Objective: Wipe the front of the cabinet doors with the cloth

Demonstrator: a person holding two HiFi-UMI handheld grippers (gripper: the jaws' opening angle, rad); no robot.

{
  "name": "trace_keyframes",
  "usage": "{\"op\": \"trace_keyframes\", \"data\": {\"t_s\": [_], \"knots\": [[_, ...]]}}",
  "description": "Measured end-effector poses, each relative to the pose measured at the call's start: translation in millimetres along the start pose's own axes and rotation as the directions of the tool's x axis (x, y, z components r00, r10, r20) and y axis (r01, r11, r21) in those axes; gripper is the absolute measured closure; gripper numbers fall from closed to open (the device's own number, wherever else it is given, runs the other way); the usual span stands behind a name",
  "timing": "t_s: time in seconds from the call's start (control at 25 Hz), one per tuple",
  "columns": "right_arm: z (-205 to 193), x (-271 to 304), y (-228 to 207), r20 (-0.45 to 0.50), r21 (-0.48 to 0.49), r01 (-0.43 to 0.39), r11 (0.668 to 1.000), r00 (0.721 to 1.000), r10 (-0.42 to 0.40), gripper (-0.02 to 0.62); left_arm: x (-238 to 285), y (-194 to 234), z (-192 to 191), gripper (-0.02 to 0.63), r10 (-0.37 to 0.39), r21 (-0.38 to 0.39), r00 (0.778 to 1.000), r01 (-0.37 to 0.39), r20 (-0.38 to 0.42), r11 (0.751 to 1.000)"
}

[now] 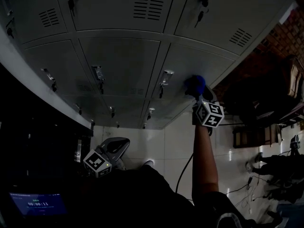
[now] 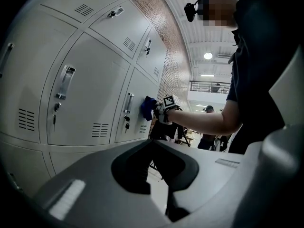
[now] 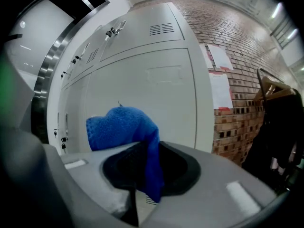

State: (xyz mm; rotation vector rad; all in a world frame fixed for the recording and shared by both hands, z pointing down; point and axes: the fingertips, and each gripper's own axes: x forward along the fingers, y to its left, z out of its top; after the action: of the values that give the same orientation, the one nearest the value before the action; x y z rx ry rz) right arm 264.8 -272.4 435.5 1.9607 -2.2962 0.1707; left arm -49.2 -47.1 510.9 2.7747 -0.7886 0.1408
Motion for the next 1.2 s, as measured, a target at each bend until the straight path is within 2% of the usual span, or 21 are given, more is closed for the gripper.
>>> {"op": "trace_keyframes", "data": {"t_s": [0.32, 0.68, 0.88, 1.2], "knots": [[-4.1, -12.3, -55.1, -0.001, 0.042, 0.091, 0.995, 0.996, -0.091, 0.526, 6.0, -3.7, -2.9, 0.606, 0.006, -0.008, 1.000, -0.006, -0.009, 1.000], [-10.6, -22.5, -85.3, 0.002, 0.065, 0.169, 0.984, 0.986, -0.169, 0.526, 10.4, -10.0, -5.3, 0.606, -0.004, -0.007, 1.000, 0.004, -0.021, 1.000], [-14.3, -35.7, -70.0, 0.039, 0.072, 0.170, 0.983, 0.984, -0.173, 0.526, 8.2, -9.8, -4.4, 0.606, -0.013, -0.006, 1.000, 0.013, -0.014, 1.000], [-37.4, -37.3, 6.5, 0.024, 0.083, 0.034, 0.996, 0.999, -0.036, 0.526, -8.6, -1.5, -6.0, 0.606, -0.005, 0.005, 1.000, 0.005, 0.000, 1.000]]}}
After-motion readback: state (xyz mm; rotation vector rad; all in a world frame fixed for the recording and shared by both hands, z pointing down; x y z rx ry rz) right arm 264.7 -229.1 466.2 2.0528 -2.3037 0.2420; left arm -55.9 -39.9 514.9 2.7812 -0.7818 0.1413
